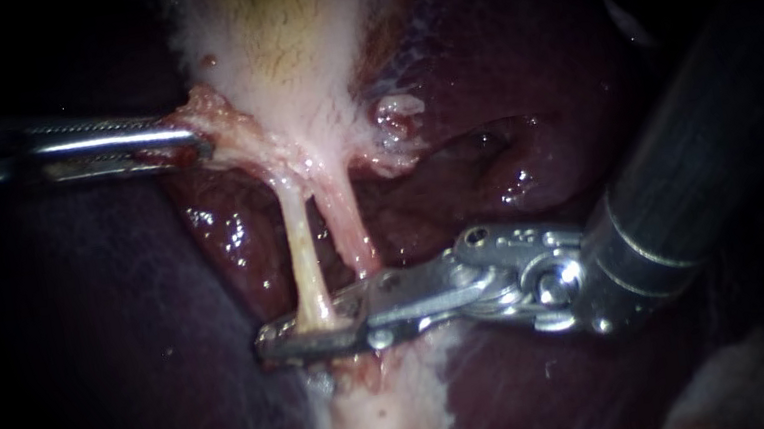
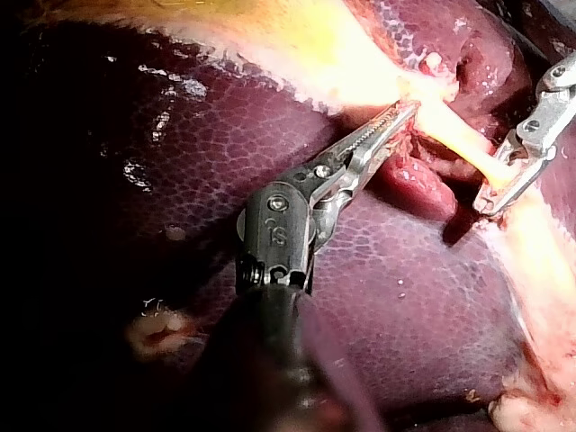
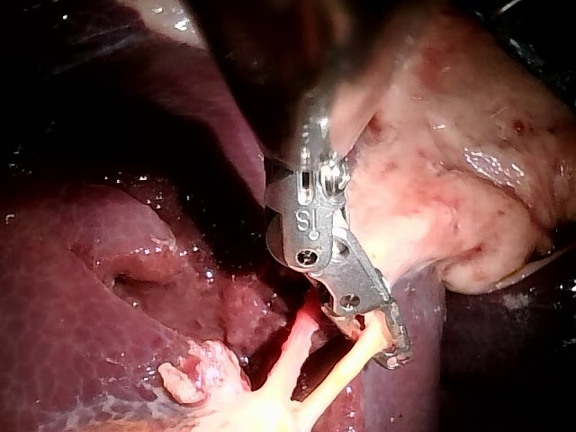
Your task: Going back first clip left tube
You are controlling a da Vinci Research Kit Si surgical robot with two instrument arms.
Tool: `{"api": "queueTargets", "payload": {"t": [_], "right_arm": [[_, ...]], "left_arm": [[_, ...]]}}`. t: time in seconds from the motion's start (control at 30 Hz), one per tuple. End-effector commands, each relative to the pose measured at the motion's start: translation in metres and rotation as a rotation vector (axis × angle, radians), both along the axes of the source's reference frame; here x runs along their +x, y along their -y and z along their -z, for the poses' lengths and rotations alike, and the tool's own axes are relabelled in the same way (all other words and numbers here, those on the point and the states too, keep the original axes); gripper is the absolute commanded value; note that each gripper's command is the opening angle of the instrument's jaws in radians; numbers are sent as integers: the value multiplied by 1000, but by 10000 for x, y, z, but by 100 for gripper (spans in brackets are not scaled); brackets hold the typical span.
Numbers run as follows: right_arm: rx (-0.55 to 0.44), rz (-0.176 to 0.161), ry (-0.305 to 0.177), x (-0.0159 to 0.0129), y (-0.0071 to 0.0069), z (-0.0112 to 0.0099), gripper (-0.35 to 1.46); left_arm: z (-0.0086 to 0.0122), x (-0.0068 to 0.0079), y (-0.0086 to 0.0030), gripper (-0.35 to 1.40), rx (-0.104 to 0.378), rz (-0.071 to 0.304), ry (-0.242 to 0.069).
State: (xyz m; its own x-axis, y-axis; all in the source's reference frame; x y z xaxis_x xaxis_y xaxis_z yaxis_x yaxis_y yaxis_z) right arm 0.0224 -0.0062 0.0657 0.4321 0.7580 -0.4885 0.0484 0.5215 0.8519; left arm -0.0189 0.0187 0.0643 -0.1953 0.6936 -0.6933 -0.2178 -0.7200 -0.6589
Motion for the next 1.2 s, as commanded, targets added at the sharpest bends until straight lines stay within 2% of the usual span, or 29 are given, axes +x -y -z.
{"api": "queueTargets", "payload": {"t": [0.03,0.1,0.13,0.23,0.33,0.43,0.53,0.6,0.67,0.83,0.97,1.03,1.2], "right_arm": [[1,0,-1,0,0,0,-35],[5,0,5,1,0,0,-35],[5,-1,2,1,0,-1,-27],[8,-10,-13,4,2,-3,13],[12,-23,-34,9,3,-6,40],[9,-29,-33,16,4,-11,46],[0,-60,-17,19,6,-17,50],[-39,-69,-22,19,6,-22,50],[-87,-65,-33,18,5,-27,50],[-171,-45,-24,15,-1,-37,50],[-198,-67,-12,11,-5,-43,50],[-219,-98,4,9,-7,-45,50],[-252,-116,11,-1,-9,-47,50]], "left_arm": [[0,0,0,-35,0,0,0],[0,0,0,-35,0,0,0],[0,0,0,-35,0,0,0],[0,0,0,-35,0,0,0],[0,0,0,-35,0,0,0],[-1,1,0,-35,0,0,0],[-1,1,0,-35,0,-1,0],[-1,1,0,-35,0,-1,0],[-1,1,0,-35,0,-1,0],[-1,1,0,-35,0,-1,0],[-1,1,0,-35,0,-1,0],[-1,1,0,-35,0,-1,0],[-1,2,0,-35,0,-1,1]]}}
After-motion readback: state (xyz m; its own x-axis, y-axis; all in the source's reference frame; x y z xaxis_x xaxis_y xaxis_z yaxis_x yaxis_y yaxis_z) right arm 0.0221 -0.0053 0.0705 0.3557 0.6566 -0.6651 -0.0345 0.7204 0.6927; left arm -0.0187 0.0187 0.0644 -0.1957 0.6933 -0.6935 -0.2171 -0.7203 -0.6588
